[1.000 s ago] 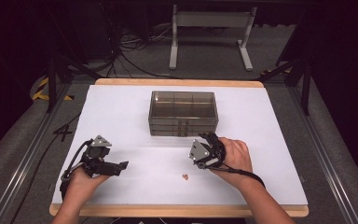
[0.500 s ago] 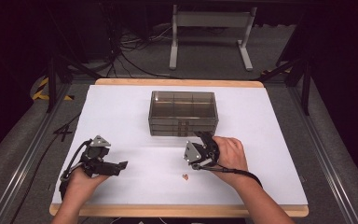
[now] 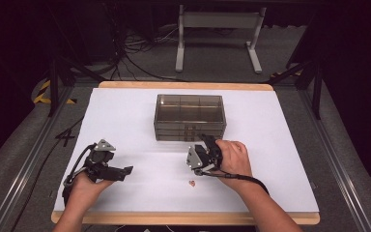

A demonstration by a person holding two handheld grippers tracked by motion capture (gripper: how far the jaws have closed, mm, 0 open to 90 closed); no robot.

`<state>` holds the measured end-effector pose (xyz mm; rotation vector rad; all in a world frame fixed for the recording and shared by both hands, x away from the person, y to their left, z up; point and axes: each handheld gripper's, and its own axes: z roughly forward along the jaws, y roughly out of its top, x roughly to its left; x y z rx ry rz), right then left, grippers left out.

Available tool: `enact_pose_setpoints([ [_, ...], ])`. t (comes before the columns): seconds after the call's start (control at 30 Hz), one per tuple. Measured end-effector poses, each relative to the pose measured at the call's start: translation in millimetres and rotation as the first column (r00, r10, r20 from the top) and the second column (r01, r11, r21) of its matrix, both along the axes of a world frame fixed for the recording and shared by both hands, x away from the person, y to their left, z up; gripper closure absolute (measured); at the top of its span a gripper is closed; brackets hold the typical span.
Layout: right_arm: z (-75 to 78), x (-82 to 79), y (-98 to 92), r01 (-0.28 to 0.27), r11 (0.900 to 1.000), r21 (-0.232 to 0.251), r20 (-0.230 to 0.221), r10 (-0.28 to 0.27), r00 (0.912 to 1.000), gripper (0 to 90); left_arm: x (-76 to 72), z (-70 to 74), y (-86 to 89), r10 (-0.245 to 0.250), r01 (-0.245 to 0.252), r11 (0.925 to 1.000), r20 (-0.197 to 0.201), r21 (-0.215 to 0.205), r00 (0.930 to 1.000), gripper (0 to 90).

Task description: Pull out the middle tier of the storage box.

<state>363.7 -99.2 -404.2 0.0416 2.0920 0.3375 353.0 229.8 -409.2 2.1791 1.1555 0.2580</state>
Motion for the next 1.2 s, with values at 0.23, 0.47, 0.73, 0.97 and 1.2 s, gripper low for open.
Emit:
enact_pose_setpoints([
  [0.23, -6.0, 1.9, 4.7, -0.002, 1.0, -0.018, 0.029, 0.002, 0.9996, 60.4, 1.2, -0.1, 0.1, -0.001, 0.001, 1.0, -0.002, -0.004, 1.0, 10.9],
  [0.47, -12.8, 4.8, 9.7, -0.005, 0.999, -0.038, 0.054, 0.007, 0.9985, 65.4, 2.3, -0.2, 0.3, -0.006, 0.006, 1.0, 0.002, -0.002, 1.0, 10.9],
  [0.73, -23.0, 6.7, 16.3, 0.001, 0.996, -0.087, 0.118, 0.009, 0.993, 66.5, 2.5, -0.2, 0.6, -0.007, 0.007, 1.0, 0.003, -0.003, 1.0, 10.9],
  [0.97, -29.7, 9.4, 20.5, 0.015, 0.994, -0.108, 0.145, 0.001, 0.9894, 66.2, 2.7, -0.6, 0.4, -0.007, 0.007, 1.0, 0.002, -0.002, 1.0, 10.9],
  [1.2, -36.6, 13.6, 24.4, 0.032, 0.99, -0.137, 0.165, -0.009, 0.9863, 67.4, 2.6, -0.3, 0.9, -0.006, 0.006, 1.0, 0.002, -0.001, 1.0, 10.9],
])
